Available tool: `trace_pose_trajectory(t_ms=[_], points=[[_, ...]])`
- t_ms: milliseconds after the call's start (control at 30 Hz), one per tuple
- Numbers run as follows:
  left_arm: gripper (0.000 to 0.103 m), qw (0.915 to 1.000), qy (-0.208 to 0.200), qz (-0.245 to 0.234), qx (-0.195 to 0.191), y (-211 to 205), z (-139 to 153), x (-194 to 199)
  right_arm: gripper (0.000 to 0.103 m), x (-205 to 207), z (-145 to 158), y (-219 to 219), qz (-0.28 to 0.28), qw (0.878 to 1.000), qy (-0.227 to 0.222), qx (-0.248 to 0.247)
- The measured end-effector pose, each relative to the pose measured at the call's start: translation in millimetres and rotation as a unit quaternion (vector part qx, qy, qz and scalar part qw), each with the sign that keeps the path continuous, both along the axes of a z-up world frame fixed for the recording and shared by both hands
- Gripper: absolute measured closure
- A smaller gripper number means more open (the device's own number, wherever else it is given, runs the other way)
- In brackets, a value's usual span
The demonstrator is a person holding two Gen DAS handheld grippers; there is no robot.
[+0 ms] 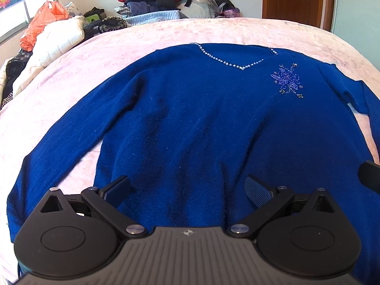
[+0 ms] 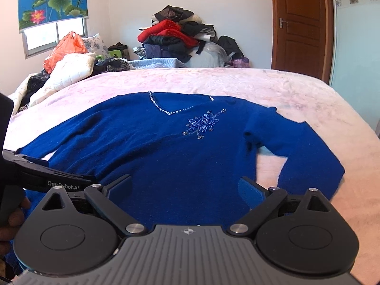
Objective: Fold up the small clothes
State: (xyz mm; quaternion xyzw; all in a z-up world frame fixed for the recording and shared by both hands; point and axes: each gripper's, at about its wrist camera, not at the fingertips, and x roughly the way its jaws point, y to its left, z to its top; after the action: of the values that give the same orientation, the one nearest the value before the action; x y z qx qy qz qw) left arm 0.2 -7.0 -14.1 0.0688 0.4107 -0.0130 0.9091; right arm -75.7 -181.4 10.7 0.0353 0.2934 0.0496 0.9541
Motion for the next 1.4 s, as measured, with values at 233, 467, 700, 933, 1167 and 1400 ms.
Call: trace_pose_trajectory(t_ms=[233, 467, 700, 933, 1167, 1400], points=[[0.0, 1.0, 0.001, -0.005, 0.008, -7, -1, 2, 0.006, 1, -6, -6, -0.004, 1.0, 0.01, 0.009], [0.0, 0.9997, 0.003, -0.02, 0.011, -17, 0, 5, 0.008, -7, -13, -29, -0.039, 0.998, -0.003, -0.051], [0.0, 0.9989, 0.008, -0.042, 0.019, -30, -3, 6, 0.023, -6, -37, -67, -0.079, 0.991, 0.038, -0.105], [0.0, 0.9983, 0.011, -0.048, 0.03, -36, -7, 7, 0.028, 5, -55, -84, -0.075, 0.993, 0.036, -0.082], [0.0, 0.9981, 0.01, -0.051, 0.033, -38, -6, 10, 0.089, 14, -53, -101, -0.1, 0.993, 0.024, -0.058], [0.0, 0.9979, 0.005, -0.048, 0.043, -38, -4, 13, 0.091, 9, -38, -123, -0.106, 0.994, -0.002, 0.031]])
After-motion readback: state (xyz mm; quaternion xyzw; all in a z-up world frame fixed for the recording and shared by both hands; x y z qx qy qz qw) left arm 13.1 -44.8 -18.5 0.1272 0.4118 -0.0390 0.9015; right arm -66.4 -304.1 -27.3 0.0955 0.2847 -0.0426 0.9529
